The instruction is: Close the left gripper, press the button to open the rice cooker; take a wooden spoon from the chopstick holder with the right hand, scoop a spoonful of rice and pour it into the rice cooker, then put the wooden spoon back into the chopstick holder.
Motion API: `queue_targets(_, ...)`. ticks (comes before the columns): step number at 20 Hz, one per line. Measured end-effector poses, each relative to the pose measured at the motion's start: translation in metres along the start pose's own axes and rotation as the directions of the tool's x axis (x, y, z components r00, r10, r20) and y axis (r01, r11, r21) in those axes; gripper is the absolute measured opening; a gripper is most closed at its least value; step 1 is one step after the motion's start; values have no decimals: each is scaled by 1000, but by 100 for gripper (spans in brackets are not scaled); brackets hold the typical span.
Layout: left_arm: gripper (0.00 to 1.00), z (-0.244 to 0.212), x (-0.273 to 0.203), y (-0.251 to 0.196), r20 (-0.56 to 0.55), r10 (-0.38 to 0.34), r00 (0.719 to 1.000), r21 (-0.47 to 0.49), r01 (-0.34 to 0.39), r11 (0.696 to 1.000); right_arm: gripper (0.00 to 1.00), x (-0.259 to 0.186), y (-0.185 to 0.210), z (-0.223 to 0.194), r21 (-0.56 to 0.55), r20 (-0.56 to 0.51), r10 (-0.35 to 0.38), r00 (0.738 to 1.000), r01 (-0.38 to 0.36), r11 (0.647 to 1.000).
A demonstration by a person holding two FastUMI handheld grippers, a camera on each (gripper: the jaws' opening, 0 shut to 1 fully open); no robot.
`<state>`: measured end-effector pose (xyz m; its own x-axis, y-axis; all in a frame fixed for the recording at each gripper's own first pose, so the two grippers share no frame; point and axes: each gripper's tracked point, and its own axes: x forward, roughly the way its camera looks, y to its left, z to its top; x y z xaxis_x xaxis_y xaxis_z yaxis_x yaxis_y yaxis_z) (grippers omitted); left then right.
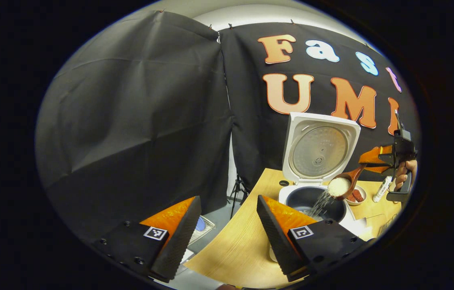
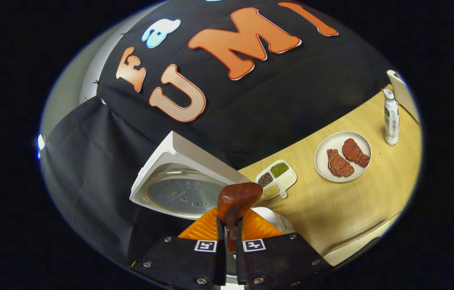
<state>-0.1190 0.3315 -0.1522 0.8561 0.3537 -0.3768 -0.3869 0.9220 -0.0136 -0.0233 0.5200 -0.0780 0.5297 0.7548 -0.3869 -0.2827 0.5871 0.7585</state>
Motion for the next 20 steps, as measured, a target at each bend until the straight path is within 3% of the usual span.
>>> queue_targets(12,92,-9,6,-1,-10,-24,1000,-6,23,1000,9,-11,38,12,-263,76,6,997,15,965)
queue_targets(18,95,-14,4,-3,-26,-30,999,-3,30,1000,9,-23,62,20,-422,136,40,990,22,906)
queue_targets(20,92,-13,3,-3,-28,-28,999,-5,28,1000,9,-28,69,24,-488,154,53,987,29,872)
